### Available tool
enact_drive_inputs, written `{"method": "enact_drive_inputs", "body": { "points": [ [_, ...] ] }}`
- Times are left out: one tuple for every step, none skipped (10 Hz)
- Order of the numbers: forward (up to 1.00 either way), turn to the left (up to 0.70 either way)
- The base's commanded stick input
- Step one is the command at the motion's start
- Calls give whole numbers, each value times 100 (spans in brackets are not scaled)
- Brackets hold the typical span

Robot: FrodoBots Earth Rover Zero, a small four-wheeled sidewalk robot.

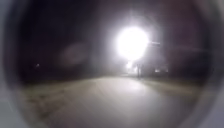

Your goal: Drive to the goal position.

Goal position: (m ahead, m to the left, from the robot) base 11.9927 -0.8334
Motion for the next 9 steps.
{"method": "enact_drive_inputs", "body": {
  "points": [
    [100,5],
    [100,5],
    [100,6],
    [100,4],
    [100,2],
    [100,1],
    [100,0],
    [100,0],
    [100,0]
  ]
}}
